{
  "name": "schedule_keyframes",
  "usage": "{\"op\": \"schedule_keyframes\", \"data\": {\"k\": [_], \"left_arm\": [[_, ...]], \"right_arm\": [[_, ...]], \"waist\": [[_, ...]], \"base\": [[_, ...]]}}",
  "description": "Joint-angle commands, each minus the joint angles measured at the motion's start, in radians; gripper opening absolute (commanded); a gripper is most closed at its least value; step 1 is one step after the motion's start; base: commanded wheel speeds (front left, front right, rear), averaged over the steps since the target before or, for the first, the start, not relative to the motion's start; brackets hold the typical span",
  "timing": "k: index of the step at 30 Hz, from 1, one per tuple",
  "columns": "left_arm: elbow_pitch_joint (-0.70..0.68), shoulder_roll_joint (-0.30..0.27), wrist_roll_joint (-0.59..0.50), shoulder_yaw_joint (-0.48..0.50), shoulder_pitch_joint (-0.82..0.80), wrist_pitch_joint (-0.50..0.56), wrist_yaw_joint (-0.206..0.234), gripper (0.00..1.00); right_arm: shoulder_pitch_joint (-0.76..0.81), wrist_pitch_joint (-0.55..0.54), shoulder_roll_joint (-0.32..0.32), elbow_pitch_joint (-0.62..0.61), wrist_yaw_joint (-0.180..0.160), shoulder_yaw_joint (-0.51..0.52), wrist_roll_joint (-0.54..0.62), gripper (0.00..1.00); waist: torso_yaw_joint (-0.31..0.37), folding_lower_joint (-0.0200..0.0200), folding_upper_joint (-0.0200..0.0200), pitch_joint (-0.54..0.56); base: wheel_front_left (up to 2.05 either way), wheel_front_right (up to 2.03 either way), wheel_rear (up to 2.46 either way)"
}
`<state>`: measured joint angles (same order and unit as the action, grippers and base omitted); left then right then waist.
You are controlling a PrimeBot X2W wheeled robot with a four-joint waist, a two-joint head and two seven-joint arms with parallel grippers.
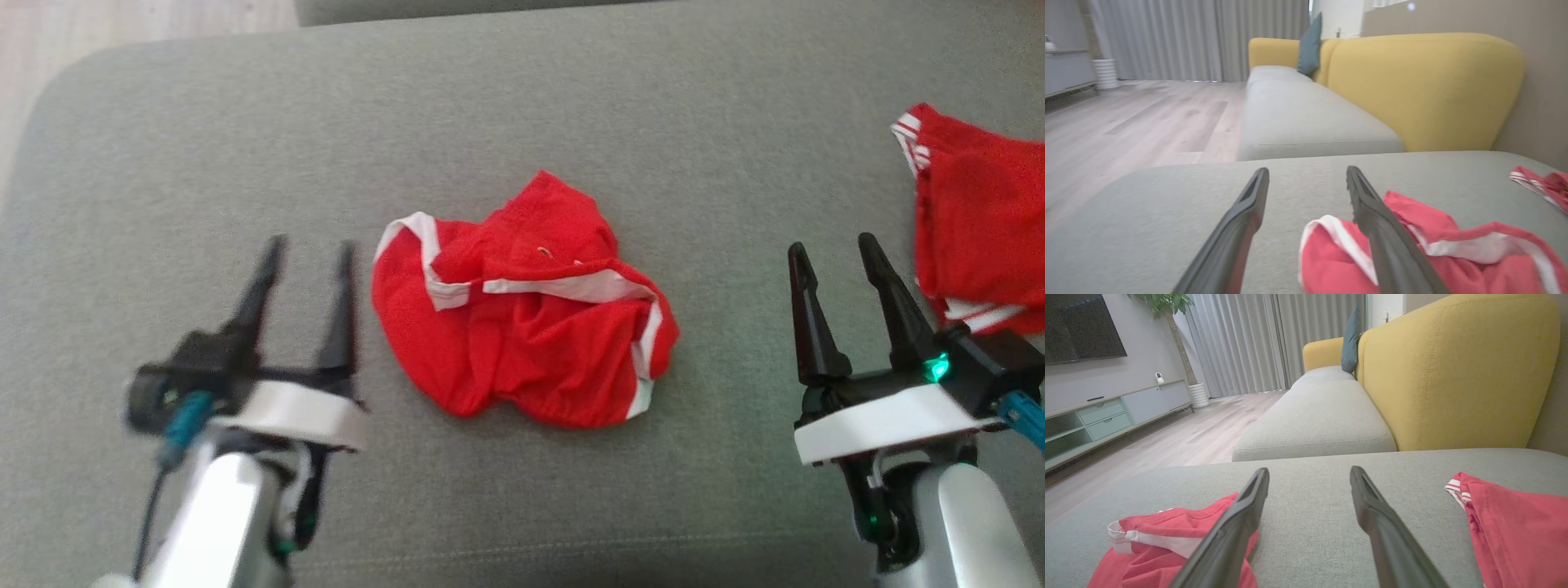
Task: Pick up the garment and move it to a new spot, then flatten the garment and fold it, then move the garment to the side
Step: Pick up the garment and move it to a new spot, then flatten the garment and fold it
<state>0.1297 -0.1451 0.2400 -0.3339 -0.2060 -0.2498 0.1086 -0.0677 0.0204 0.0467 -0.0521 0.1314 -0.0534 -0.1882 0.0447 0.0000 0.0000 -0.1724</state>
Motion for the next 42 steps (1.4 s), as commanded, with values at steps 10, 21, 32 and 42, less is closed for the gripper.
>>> {"op": "schedule_keyframes", "data": {"k": [10, 21, 32, 42], "left_arm": [[-0.085, -0.076, -0.010, 0.145, 0.096, -0.012, 0.006, 1.00], [-0.102, -0.060, -0.024, 0.144, 0.188, -0.012, 0.000, 1.00], [-0.100, -0.053, -0.034, 0.148, 0.199, -0.012, -0.008, 1.00], [-0.090, -0.044, -0.041, 0.155, 0.189, -0.012, -0.016, 1.00]], "right_arm": [[0.037, -0.027, 0.004, -0.035, -0.001, -0.007, 0.042, 1.00], [0.101, -0.040, 0.004, -0.035, -0.001, 0.001, 0.026, 1.00], [0.109, -0.049, 0.004, -0.042, -0.001, 0.001, 0.020, 1.00], [0.103, -0.052, 0.004, -0.041, -0.001, -0.002, 0.019, 1.00]], "waist": [[-0.029, 0.0000, 0.0000, 0.054], [-0.017, 0.0000, 0.0000, 0.110], [-0.022, 0.0000, 0.0000, 0.118], [-0.029, 0.0000, 0.0000, 0.109]], "base": [[0.00, 0.00, 0.00], [0.00, 0.00, 0.00], [0.00, 0.00, 0.00], [0.00, 0.00, 0.00]]}}
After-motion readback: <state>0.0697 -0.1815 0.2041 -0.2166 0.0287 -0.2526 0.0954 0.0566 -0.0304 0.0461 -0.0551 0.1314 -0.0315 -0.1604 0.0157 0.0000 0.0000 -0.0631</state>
